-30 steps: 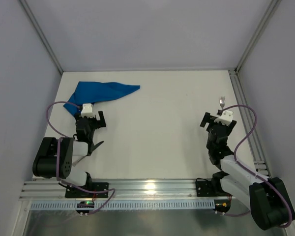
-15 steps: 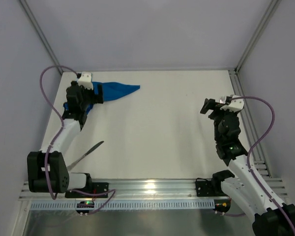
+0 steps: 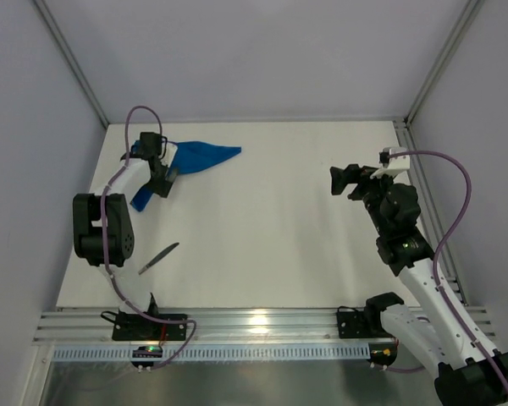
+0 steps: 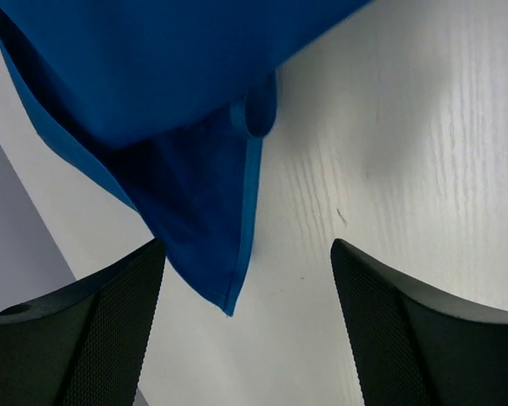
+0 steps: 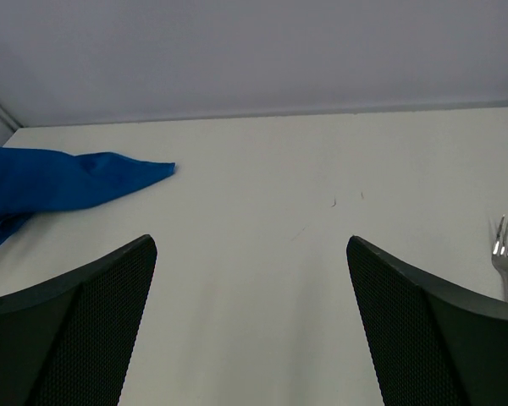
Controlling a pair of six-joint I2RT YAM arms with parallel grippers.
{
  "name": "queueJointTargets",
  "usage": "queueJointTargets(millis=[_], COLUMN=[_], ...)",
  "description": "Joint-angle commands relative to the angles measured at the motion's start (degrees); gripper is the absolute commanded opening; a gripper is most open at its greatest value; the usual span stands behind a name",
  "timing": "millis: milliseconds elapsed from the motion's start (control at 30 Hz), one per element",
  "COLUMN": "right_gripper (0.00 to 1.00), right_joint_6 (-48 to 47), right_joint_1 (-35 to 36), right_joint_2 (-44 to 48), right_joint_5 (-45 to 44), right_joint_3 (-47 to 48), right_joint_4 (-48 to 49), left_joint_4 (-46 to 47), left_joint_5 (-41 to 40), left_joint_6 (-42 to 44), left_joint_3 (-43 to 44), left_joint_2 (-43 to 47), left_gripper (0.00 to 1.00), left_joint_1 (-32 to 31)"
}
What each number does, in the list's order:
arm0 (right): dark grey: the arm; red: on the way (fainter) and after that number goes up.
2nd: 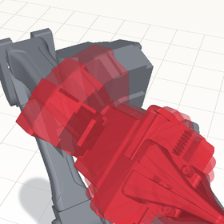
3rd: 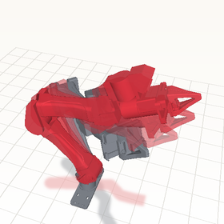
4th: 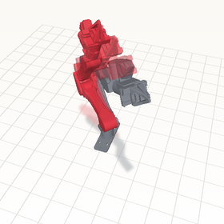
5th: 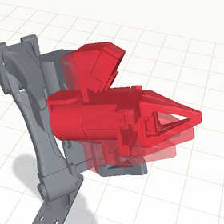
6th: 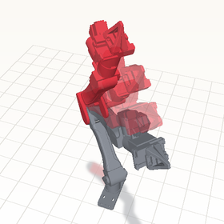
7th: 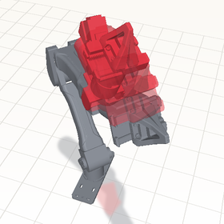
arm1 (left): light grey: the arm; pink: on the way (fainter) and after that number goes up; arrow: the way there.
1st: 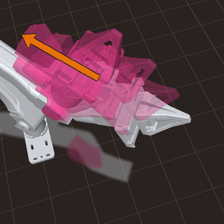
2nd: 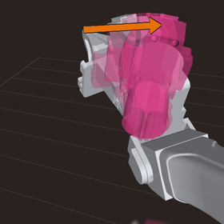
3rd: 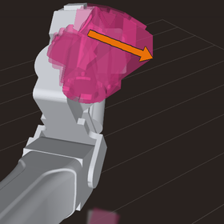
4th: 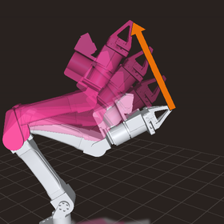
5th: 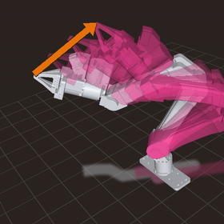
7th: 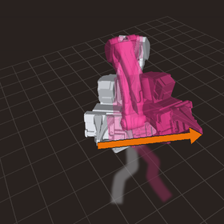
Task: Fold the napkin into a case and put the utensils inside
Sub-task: Pick up the crumpled napkin from the corner of the board.
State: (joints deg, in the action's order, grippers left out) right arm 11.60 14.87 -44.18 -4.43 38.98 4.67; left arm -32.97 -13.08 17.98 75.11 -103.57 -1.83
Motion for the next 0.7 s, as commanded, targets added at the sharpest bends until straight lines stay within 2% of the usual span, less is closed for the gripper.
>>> queueJointTargets(millis=[0,167,267,367,500,567,600,667], right_gripper=[0.97,0.97,0.97,0.97,0.97,0.97,0.97,0.97], right_joint_6=[0.62,0.36,-0.25,-0.69,-0.61,-0.35,-0.35,0.09], right_joint_1=[0.16,0.24,0.16,0.16,0.16,0.24,0.24,0.24], right_joint_2=[0.24,0.07,-1.25,-2.13,-3.62,-3.89,-4.15,-4.16], right_joint_5=[5.55,4.95,5.13,5.22,5.22,5.48,6.09,6.45], right_joint_3=[0.75,-1.71,-1.28,-0.75,0.13,0.92,1.01,1.71], right_joint_4=[0.43,2.71,2.72,2.63,2.63,2.54,2.45,2.37], left_joint_4=[-3.94,-5.00,-7.71,-9.74,-7.81,-7.20,-6.93,-5.62], left_joint_5=[-3.36,-3.71,-3.62,-4.49,-5.90,-5.47,-5.12,-2.93], left_joint_6=[0.31,-2.77,-3.12,-2.86,-1.81,-0.76,-0.66,0.03], left_joint_3=[9.86,18.48,24.37,27.37,27.19,27.19,27.02,25.80], left_joint_2=[-3.73,-12.26,-17.97,-22.55,-24.83,-25.10,-25.02,-23.00], left_gripper=[0.83,0.84,0.80,0.70,0.49,0.33,0.01,0.00], left_joint_1=[0.16,-0.37,-0.98,-1.16,-1.16,-1.16,-1.16,-1.16])
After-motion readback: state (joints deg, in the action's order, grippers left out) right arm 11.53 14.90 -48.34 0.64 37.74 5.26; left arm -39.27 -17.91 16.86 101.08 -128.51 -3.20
